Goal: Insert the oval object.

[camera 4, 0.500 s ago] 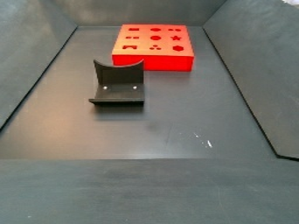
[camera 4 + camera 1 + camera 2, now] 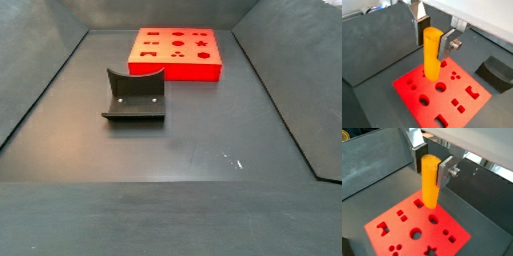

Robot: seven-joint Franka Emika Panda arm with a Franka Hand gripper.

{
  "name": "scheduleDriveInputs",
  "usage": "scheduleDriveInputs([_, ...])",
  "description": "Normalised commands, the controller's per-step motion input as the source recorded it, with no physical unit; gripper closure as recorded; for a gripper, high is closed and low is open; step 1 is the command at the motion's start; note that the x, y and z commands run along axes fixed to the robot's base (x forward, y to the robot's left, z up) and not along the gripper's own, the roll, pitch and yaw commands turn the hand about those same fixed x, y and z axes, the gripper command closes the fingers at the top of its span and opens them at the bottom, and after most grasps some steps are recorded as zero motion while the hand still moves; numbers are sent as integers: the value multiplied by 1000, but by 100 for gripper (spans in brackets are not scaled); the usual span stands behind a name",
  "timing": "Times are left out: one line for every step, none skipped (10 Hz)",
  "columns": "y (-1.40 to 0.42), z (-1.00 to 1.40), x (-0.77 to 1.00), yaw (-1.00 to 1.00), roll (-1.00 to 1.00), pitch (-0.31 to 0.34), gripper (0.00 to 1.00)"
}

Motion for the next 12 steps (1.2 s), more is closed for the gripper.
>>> scheduleDriveInputs([-520, -154, 194, 249, 261, -44, 100])
scheduleDriveInputs([-486, -140, 251, 220, 294, -26, 100])
scheduleDriveInputs([-409, -183, 257, 191, 279, -27, 100])
scheduleDriveInputs([-251, -214, 223, 129, 190, -41, 100])
scheduleDriveInputs([-66, -297, 229, 114, 39, -89, 100])
scheduleDriveInputs([0, -463, 366, -300, 0, -13, 100])
scheduleDriveInputs([157, -503, 254, -734, -20, 0, 100])
scheduleDriveInputs([194, -360, 123, -691, -159, -19, 100])
scheduleDriveInputs([197, -337, 180, -594, -250, 0, 100])
scheduleDriveInputs([397, -420, 0, -234, -313, 0, 100])
scheduleDriveInputs([297, -471, -257, 23, -247, -17, 100])
scheduleDriveInputs([257, -494, -151, 97, -236, 0, 100])
